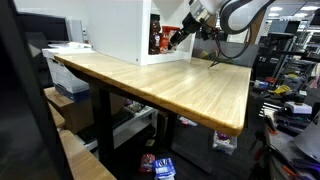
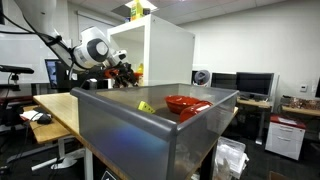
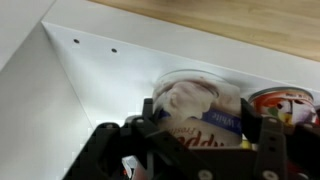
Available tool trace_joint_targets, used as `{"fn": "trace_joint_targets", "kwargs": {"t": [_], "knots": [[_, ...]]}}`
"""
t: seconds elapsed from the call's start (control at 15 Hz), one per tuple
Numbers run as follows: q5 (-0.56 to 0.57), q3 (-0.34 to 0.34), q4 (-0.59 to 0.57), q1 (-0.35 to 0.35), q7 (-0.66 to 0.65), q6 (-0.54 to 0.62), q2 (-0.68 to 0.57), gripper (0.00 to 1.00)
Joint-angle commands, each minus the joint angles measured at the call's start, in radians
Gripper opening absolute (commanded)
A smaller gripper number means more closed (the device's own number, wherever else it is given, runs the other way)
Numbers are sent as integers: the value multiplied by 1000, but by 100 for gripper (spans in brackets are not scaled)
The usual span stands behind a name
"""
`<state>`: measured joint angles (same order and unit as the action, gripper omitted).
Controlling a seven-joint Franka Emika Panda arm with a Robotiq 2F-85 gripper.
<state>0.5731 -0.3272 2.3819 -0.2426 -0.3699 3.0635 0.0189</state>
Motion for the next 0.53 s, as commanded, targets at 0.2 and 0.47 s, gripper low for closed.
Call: {"fn": "trace_joint_targets", "kwargs": {"t": [0.2, 0.47], "knots": [[-43, 1, 16, -12, 50, -21, 45, 100], [-38, -3, 17, -12, 50, -29, 56, 100]]}}
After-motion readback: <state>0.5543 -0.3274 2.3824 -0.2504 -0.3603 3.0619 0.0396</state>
